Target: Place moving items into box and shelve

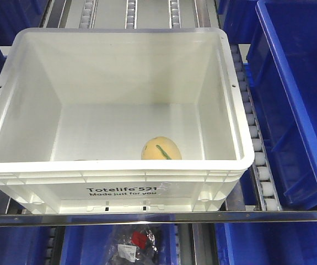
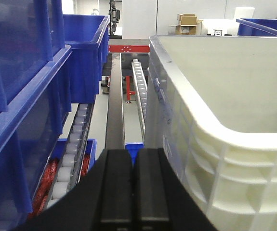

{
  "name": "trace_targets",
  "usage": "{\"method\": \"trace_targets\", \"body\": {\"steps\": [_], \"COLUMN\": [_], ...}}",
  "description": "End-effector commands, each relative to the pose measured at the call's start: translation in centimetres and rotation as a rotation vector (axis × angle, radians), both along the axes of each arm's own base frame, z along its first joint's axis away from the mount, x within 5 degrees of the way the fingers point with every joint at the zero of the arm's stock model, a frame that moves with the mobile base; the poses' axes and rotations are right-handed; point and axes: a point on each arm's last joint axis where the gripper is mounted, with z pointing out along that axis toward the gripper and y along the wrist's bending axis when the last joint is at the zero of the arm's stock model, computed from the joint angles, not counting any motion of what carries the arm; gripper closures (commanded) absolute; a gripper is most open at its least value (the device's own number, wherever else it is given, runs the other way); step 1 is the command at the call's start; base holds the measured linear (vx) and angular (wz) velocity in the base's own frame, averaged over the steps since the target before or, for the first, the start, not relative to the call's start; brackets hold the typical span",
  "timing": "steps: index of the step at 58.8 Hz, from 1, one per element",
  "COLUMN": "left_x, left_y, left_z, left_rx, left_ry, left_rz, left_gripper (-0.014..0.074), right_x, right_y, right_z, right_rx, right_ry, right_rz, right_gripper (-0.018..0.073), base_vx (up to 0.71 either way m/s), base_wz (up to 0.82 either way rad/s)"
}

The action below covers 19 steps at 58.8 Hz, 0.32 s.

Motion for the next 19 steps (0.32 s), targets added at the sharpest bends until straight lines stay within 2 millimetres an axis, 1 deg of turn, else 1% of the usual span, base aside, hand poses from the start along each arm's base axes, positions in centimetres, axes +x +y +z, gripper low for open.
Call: {"method": "trace_targets", "body": {"steps": [1, 19], "left_x": [-0.05, -0.05], "left_y": [-0.13, -0.13], "left_z": [0.01, 0.01], "left_rx": [-0.01, -0.01], "left_ry": [-0.074, -0.074], "left_rz": [-0.016, -0.016], "left_gripper": [0.0619, 0.0619], "right_x": [-0.11, -0.1], "right_y": [0.03, 0.04], "right_z": [0.23, 0.25], "right_rx": [-0.014, -0.015], "right_ry": [-0.085, -0.084], "right_rz": [0.003, 0.003], "right_gripper": [0.0575, 0.0575], "base_vx": [0.0, 0.0], "base_wz": [0.0, 0.0]}}
